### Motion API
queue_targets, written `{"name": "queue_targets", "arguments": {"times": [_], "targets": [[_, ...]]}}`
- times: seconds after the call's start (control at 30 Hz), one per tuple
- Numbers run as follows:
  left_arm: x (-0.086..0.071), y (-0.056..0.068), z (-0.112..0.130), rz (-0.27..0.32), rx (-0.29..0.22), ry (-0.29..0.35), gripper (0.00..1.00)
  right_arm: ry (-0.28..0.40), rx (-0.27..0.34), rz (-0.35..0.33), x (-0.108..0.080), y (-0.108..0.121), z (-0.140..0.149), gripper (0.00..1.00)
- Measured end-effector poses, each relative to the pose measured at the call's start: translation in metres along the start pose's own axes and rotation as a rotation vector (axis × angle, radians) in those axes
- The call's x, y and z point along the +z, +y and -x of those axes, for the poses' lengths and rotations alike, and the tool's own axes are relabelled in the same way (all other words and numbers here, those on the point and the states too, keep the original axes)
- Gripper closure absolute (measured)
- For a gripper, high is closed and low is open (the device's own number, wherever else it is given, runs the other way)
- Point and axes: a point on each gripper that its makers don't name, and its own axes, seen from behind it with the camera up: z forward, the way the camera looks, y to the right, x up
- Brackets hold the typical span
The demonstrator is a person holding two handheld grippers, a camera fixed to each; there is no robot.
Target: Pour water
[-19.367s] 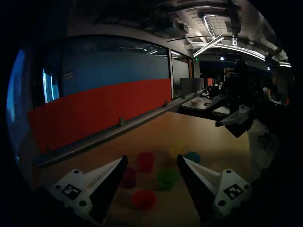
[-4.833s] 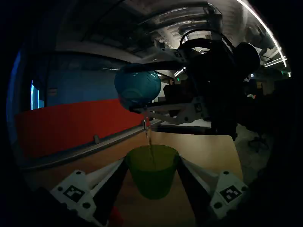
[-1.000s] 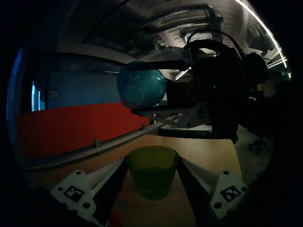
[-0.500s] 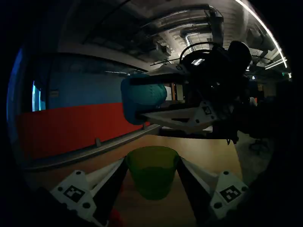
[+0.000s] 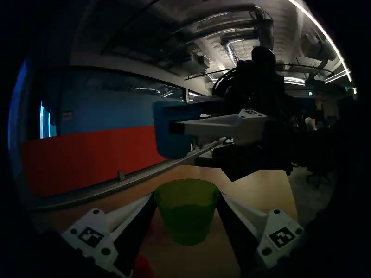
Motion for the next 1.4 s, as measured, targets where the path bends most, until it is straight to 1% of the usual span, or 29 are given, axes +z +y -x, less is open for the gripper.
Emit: {"name": "queue_targets", "arguments": {"times": [0.1, 0.2, 0.3, 0.37, 0.57, 0.7, 1.1, 1.2, 1.4], "targets": [[-0.001, 0.001, -0.001, 0.0, 0.003, -0.001, 0.12, 0.004, 0.089, -0.007, -0.001, 0.003, -0.001, 0.09], [-0.001, 0.001, -0.002, -0.002, 0.005, -0.001, 0.12, 0.004, 0.156, -0.007, -0.002, 0.006, -0.001, 0.09], [-0.002, 0.001, -0.003, -0.004, 0.006, -0.001, 0.12, 0.002, 0.195, -0.01, -0.003, 0.007, -0.001, 0.09], [-0.002, 0.001, -0.003, -0.006, 0.007, -0.001, 0.12, 0.0, 0.206, -0.009, -0.004, 0.007, -0.001, 0.09], [-0.005, -0.001, -0.002, -0.011, 0.012, -0.007, 0.12, -0.024, 0.207, 0.003, -0.011, 0.01, 0.01, 0.09], [-0.01, -0.003, 0.001, -0.016, 0.017, -0.017, 0.12, -0.042, 0.207, 0.016, -0.019, 0.013, 0.018, 0.09], [-0.032, -0.02, 0.003, -0.061, 0.011, -0.023, 0.12, -0.064, 0.216, 0.07, -0.048, 0.028, 0.038, 0.09], [-0.035, -0.02, 0.005, -0.064, 0.008, -0.027, 0.12, -0.067, 0.219, 0.073, -0.051, 0.029, 0.043, 0.09], [-0.037, -0.016, 0.013, -0.056, 0.01, -0.046, 0.12, -0.085, 0.216, 0.062, -0.055, 0.023, 0.053, 0.09]]}}
